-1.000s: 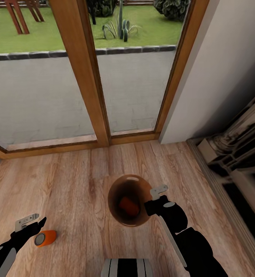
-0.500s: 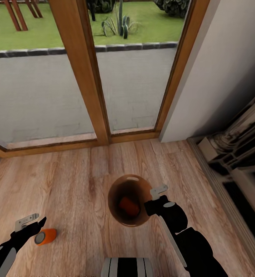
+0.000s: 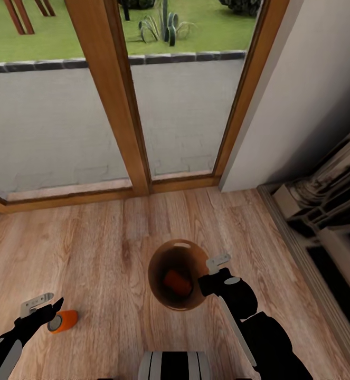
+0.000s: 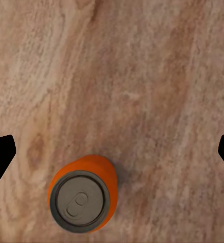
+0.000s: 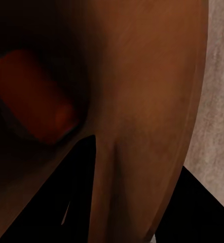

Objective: Put the three can of soda from the living room inside the tash can in the kitchen.

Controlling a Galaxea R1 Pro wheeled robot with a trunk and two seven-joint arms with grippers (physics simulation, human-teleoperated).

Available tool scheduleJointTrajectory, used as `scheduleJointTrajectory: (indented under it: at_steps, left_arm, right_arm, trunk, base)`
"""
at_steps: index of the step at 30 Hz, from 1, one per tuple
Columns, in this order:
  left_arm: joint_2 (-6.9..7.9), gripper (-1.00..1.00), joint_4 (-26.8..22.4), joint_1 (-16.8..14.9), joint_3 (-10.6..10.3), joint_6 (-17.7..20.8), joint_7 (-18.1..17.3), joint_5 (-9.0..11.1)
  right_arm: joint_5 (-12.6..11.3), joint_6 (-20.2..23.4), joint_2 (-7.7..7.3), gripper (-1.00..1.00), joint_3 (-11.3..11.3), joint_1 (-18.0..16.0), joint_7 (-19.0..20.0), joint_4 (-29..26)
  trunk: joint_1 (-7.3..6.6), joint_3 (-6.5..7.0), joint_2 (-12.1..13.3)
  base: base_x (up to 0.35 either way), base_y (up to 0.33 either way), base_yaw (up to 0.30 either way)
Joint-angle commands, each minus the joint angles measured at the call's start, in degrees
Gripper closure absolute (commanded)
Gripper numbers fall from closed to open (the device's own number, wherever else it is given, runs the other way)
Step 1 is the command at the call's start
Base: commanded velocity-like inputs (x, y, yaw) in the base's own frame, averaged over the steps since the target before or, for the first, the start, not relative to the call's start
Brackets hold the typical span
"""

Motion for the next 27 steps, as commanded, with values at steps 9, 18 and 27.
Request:
scheduleJointTrajectory:
  at_steps: [9, 18, 27]
  left_arm:
    - [0.0, -1.0, -0.1, 0.0, 0.0, 0.0, 0.0, 0.0]
    - [0.0, -1.0, -0.1, 0.0, 0.0, 0.0, 0.0, 0.0]
    - [0.0, -1.0, -0.1, 0.0, 0.0, 0.0, 0.0, 0.0]
  right_arm:
    - [-0.9, -0.1, 0.01, 1.0, 0.0, 0.0, 0.0, 0.0]
    - [-0.9, -0.1, 0.01, 1.0, 0.0, 0.0, 0.0, 0.0]
    - [-0.9, -0.1, 0.01, 1.0, 0.0, 0.0, 0.0, 0.0]
  trunk:
    - [-0.01, -0.5, 0.0]
    - [-0.01, -0.84, 0.0]
    - [-0.01, -1.36, 0.0]
  base:
    - [0.0, 0.0, 0.0]
    - [0.0, 0.0, 0.0]
    - [0.0, 0.0, 0.0]
